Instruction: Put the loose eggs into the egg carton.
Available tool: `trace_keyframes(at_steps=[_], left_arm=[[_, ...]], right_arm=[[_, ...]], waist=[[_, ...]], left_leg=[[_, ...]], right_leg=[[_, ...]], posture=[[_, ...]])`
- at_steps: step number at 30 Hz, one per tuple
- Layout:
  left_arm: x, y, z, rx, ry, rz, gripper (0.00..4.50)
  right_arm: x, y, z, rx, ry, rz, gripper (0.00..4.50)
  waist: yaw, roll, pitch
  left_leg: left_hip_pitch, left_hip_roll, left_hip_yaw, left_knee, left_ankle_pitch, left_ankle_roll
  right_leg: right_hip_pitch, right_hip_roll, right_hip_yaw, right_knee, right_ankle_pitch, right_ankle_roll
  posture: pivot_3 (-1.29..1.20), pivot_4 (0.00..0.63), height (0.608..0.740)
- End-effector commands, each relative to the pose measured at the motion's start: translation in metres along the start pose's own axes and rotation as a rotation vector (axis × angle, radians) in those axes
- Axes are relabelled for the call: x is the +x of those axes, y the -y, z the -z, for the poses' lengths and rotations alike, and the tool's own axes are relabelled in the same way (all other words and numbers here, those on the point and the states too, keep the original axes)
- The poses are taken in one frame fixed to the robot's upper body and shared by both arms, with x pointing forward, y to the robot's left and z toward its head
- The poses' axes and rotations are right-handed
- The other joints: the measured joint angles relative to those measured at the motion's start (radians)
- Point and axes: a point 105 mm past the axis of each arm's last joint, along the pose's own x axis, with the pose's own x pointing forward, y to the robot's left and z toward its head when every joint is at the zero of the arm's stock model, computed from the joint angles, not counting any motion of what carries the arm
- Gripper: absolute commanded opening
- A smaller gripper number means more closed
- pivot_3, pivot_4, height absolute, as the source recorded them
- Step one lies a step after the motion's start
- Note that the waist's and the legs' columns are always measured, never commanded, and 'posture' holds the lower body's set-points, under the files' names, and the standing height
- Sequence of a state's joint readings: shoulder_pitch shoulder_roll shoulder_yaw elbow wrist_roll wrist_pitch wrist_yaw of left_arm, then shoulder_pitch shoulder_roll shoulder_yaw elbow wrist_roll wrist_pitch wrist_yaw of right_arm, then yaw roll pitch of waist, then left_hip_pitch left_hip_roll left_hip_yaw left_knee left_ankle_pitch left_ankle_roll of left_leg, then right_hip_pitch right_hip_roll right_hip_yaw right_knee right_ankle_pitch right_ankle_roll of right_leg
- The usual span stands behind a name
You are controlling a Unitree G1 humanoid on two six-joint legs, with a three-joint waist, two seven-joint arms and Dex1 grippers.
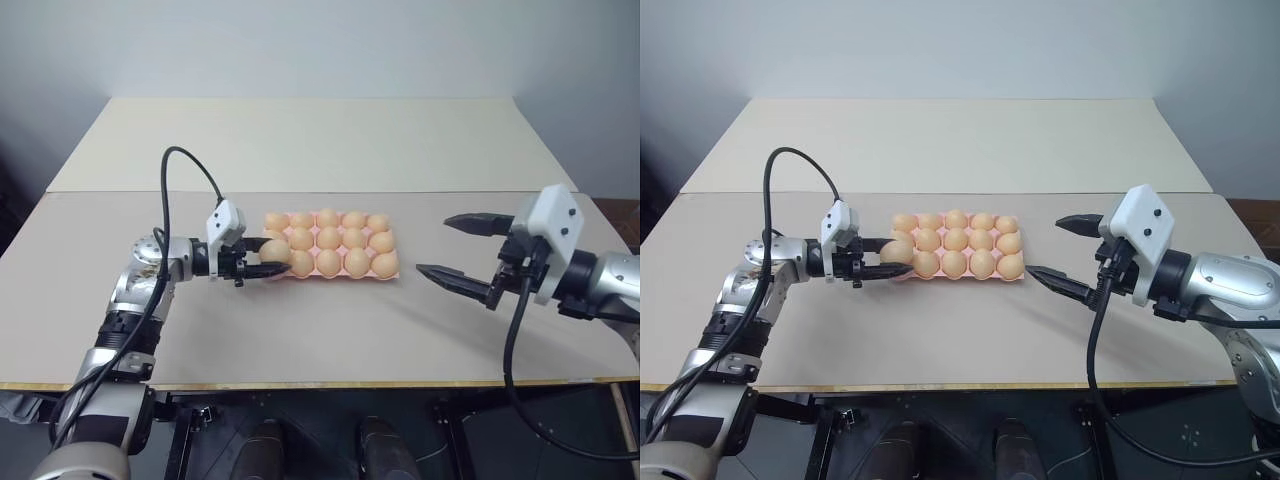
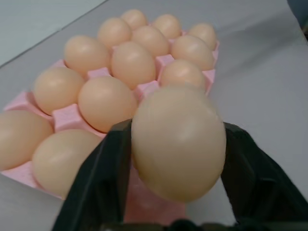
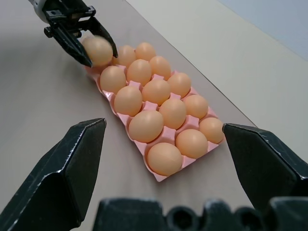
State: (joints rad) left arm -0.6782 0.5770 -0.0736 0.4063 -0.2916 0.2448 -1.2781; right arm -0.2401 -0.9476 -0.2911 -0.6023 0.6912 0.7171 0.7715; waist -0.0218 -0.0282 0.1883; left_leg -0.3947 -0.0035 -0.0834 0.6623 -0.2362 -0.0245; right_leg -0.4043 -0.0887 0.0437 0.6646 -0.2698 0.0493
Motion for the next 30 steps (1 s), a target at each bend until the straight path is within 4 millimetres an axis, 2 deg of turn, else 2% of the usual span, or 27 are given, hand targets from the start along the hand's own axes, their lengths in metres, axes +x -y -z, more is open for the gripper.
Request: trace_keyframes(at_steps=[1,2,5,8,12,16,19,23,26,30], left_arm=[[-0.008,-0.008,-0.018,0.048,0.025,-0.034,4.20],[-0.013,-0.010,-0.023,0.050,0.038,-0.051,4.49],[-0.029,-0.019,-0.036,0.049,0.091,-0.118,4.49],[-0.058,-0.021,-0.049,0.045,0.137,-0.172,4.49],[-0.095,-0.006,-0.049,0.077,0.087,-0.188,4.49],[-0.127,0.023,-0.057,0.114,0.016,-0.196,4.49],[-0.138,0.047,-0.059,0.101,0.007,-0.193,4.49],[-0.145,0.068,-0.052,0.053,0.018,-0.257,4.49],[-0.147,0.078,-0.047,0.020,0.015,-0.299,4.49],[-0.149,0.081,-0.046,0.006,0.010,-0.332,4.49]], right_arm=[[-0.004,0.000,-0.010,-0.031,0.030,0.018,4.50],[-0.004,0.001,-0.010,-0.030,0.031,0.020,4.50],[-0.003,0.002,-0.010,-0.029,0.034,0.020,4.50],[-0.003,0.003,-0.010,-0.029,0.036,0.011,4.50],[-0.008,0.006,-0.009,-0.028,0.029,-0.015,4.50],[-0.019,0.010,-0.004,-0.017,0.000,-0.058,4.50],[-0.021,0.014,0.000,-0.011,-0.008,-0.069,4.50],[-0.013,0.015,0.000,-0.025,0.011,-0.091,4.50],[-0.008,0.016,-0.001,-0.025,0.028,-0.106,4.50],[-0.005,0.017,0.000,-0.026,0.029,-0.112,4.50]], waist=[[0.001,0.000,0.000],[0.001,0.000,0.000],[-0.002,0.000,0.000],[-0.005,0.000,0.000],[-0.017,0.000,0.000],[-0.020,0.000,0.000],[-0.015,0.000,0.000],[-0.018,0.001,0.000],[-0.018,0.001,0.000],[-0.014,0.001,0.000]], left_leg=[[0.000,0.000,0.000,0.000,0.000,0.000],[0.000,0.000,0.000,0.000,0.000,0.000],[0.000,0.000,0.000,0.000,0.000,0.000],[0.000,0.000,0.000,0.000,0.000,0.000],[0.000,0.000,0.000,0.000,0.000,0.000],[0.000,0.001,0.000,0.000,0.000,0.000],[0.001,0.001,0.000,0.000,0.000,0.000],[0.004,0.001,0.001,-0.001,0.000,0.000],[0.004,0.002,0.001,-0.001,0.000,0.000],[0.004,0.002,0.001,-0.001,0.000,0.000]], right_leg=[[0.000,0.000,0.000,0.000,0.000,0.000],[0.000,0.000,0.000,0.000,0.000,0.000],[0.000,0.000,0.000,0.000,0.000,0.000],[0.000,0.000,0.000,0.000,0.000,0.000],[0.000,0.000,0.000,0.000,0.000,0.000],[0.000,0.000,0.001,0.000,0.000,0.000],[0.001,0.000,0.000,-0.001,0.000,0.000],[0.002,0.000,0.001,-0.001,0.000,0.000],[0.002,0.001,0.001,0.000,0.000,0.000],[0.002,0.000,0.001,-0.001,0.000,0.000]], posture=[[0.00,0.150,0.740],[0.00,0.150,0.740],[0.00,0.150,0.740],[0.00,0.150,0.740],[0.00,0.150,0.740],[0.00,0.150,0.740],[0.00,0.150,0.740],[0.00,0.150,0.740],[0.00,0.150,0.740],[0.00,0.150,0.740]])
